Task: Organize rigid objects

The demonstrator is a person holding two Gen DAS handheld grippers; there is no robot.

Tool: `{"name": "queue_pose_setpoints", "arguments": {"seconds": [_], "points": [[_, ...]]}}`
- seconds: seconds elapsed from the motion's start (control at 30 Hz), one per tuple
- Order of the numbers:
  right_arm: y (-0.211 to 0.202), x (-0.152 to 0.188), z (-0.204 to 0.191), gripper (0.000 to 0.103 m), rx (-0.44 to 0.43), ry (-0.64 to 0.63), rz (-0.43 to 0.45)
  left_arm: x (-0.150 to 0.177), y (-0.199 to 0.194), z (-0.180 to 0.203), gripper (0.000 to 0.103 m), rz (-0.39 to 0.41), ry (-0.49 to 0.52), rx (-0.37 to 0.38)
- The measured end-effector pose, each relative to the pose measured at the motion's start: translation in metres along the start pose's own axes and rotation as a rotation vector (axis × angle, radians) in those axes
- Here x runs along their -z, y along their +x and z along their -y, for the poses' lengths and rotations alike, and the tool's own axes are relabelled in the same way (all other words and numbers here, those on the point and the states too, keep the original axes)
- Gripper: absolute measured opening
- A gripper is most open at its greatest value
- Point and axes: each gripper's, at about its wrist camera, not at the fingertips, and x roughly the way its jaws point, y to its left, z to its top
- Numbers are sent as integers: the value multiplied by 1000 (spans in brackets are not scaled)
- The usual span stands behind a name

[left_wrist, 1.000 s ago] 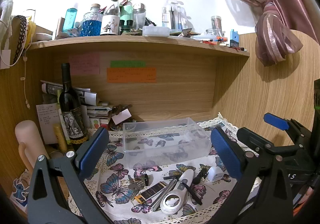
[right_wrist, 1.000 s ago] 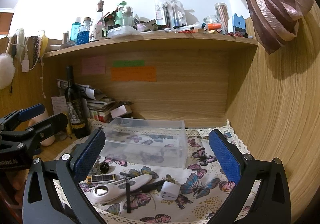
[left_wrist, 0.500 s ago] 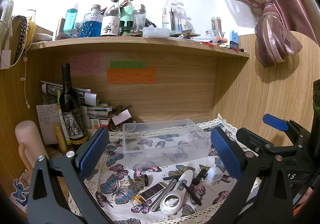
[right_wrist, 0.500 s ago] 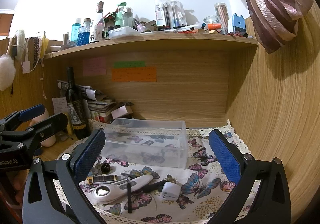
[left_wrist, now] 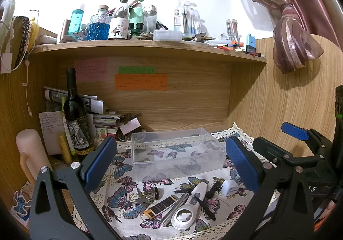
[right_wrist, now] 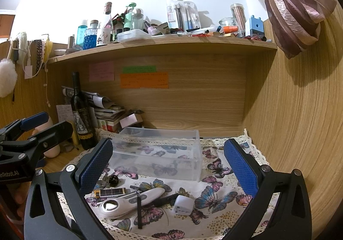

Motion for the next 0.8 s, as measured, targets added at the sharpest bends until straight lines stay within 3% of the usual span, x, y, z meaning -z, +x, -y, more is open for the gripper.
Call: {"name": "queue_pose_setpoints", "arguments": {"seconds": [0.5, 0.6, 0.8], "points": [[5, 3, -3, 102, 3, -12, -22, 5, 13, -9, 103, -46, -18, 5], [19, 11, 1, 91, -1, -3, -89, 12, 24, -19, 90, -98, -28, -21], [48, 38, 15, 73, -23, 28, -231, 36, 53, -49, 82, -237, -62, -66]]}}
